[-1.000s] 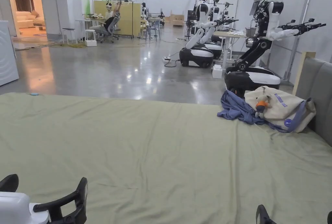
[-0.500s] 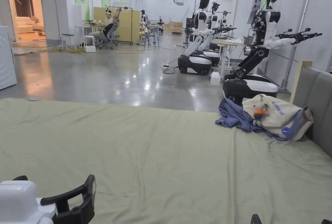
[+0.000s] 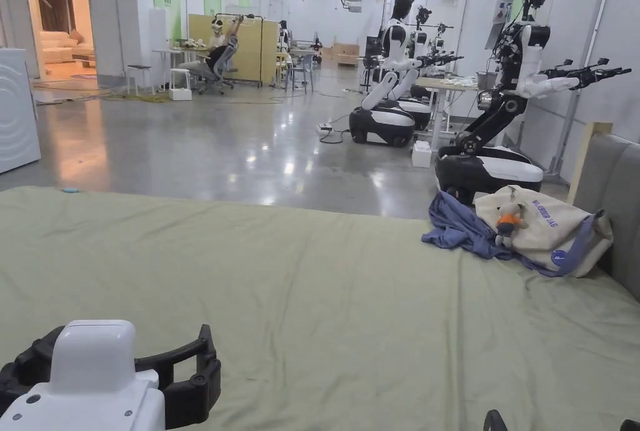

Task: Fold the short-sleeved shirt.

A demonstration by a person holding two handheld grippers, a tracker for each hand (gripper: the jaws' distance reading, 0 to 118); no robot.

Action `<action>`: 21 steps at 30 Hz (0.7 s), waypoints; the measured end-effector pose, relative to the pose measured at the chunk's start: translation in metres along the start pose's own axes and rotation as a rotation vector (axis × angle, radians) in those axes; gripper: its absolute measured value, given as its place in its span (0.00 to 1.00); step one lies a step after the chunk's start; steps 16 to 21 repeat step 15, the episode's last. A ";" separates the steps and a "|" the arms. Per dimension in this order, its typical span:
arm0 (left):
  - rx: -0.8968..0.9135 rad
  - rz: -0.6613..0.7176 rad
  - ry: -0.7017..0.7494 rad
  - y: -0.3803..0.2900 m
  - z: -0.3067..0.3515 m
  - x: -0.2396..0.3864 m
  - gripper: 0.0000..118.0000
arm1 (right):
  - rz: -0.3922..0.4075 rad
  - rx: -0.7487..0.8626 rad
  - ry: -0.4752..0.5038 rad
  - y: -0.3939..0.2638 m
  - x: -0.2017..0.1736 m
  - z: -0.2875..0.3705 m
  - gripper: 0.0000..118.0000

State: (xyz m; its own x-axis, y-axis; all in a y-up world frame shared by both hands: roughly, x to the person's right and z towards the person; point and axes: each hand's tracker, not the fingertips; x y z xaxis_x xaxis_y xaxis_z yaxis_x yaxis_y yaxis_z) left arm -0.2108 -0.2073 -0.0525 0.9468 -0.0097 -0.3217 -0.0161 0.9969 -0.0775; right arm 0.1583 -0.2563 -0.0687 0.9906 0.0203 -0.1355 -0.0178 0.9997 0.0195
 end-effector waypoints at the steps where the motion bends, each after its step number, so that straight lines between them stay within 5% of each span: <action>1: 0.010 0.008 0.044 0.000 0.001 0.002 1.00 | -0.002 -0.001 0.003 0.000 0.000 0.000 1.00; 4: 0.048 0.019 0.069 0.003 0.001 0.001 1.00 | -0.007 -0.001 0.004 0.000 0.001 0.000 1.00; 8: -0.084 0.233 -0.092 0.023 0.007 -0.017 1.00 | -0.004 0.002 0.004 0.002 0.002 0.002 1.00; 12: 0.001 0.128 -0.174 0.025 0.012 -0.016 1.00 | -0.005 0.002 -0.002 0.004 0.001 0.002 1.00; 15: -0.007 0.056 -0.083 0.018 0.013 -0.007 1.00 | -0.002 0.002 -0.003 0.004 0.000 0.003 1.00; 21: -0.007 0.056 -0.083 0.018 0.013 -0.007 1.00 | -0.002 0.002 -0.003 0.004 0.000 0.003 1.00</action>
